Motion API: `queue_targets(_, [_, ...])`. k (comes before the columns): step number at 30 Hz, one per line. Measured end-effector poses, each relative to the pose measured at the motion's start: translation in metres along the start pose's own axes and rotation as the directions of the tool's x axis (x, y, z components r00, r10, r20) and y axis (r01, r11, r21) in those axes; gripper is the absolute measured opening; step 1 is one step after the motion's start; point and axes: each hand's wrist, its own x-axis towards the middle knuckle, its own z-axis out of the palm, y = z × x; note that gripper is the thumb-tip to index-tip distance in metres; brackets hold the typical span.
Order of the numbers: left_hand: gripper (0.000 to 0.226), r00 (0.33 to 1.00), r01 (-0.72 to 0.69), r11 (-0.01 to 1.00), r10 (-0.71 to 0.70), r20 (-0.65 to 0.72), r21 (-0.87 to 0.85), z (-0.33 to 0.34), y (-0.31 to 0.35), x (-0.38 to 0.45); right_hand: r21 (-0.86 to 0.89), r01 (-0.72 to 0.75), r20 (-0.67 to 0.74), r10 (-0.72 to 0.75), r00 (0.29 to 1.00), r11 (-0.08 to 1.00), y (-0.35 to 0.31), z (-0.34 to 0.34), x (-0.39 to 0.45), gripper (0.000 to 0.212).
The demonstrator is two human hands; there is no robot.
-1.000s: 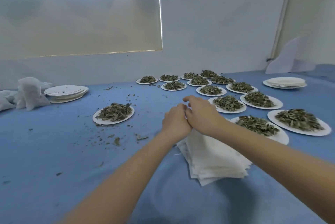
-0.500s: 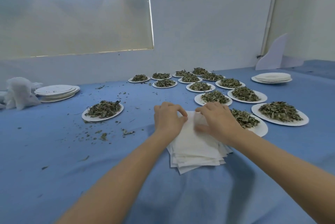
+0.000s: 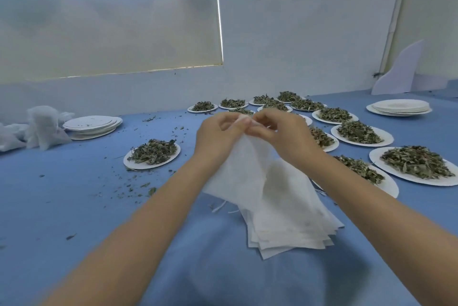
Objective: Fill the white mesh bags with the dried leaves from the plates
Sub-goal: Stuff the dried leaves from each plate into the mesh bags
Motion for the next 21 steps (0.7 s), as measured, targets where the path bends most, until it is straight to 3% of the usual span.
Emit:
queue_targets(8, [0.015, 0.991, 0.017, 1.000, -0.020, -0.136, -0.023, -0.047, -0.008, 0.030, -0.374, 0.058, 0.060, -0.039, 0.997, 0.925, -0.001, 0.043, 0.046, 0.034])
queue_targets(10, [0.012, 0.988, -0.011, 0.999, 0.017, -0.154, 0.036, -0.059, -0.013, 0.038, -0.399, 0.096, 0.069, -0.074, 0.995, 0.912, -0.003, 0.054, 0.054, 0.031])
queue_targets(14, [0.006, 0.986, -0.058, 0.993, 0.074, -0.150, 0.103, -0.079, -0.021, 0.054, -0.300, 0.252, 0.056, -0.247, 0.967, 0.920, -0.016, 0.073, 0.076, 0.020])
queue_targets(18, [0.003, 0.983, -0.083, 0.992, 0.097, -0.155, 0.094, -0.096, -0.025, 0.071, 0.024, 0.109, 0.169, -0.112, 0.979, 0.994, -0.031, 0.090, 0.099, 0.009])
queue_targets(21, [0.004, 0.984, -0.099, 0.989, 0.114, -0.139, 0.108, -0.109, -0.027, 0.083, 0.078, 0.028, 0.315, -0.051, 0.948, 0.997, -0.034, 0.098, 0.115, 0.008])
